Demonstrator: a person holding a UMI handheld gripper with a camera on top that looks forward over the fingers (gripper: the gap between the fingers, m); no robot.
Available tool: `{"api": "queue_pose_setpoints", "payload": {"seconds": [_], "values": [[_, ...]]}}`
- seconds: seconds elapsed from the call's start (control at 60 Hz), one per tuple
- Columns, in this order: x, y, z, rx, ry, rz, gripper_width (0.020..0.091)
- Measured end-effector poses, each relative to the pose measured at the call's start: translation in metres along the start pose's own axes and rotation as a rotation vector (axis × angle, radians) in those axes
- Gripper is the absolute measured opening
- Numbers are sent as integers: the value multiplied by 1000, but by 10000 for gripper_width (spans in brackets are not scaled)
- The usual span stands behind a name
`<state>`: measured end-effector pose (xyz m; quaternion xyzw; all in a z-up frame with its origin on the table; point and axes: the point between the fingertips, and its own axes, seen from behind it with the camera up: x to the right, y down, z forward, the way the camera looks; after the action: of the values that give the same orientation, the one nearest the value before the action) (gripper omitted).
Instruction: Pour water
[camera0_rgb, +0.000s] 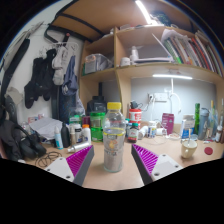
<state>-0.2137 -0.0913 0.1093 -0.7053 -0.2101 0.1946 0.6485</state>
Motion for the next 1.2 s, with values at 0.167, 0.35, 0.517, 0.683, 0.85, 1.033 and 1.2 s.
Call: {"api": "queue_pose_setpoints", "payload": {"seconds": [0.167, 0.35, 0.517, 0.683, 0.85, 1.033, 1.2], "values": [[5, 1, 52, -24, 53, -16, 847], [8, 9, 98, -58, 69, 6, 851], [12, 11, 116, -65, 86, 25, 560], [14, 10, 119, -53, 73, 31, 476], [13, 10, 118, -67, 48, 31, 465], [47, -37, 102, 0, 10, 205, 464], [141, -89, 80, 130, 41, 699, 465]]}}
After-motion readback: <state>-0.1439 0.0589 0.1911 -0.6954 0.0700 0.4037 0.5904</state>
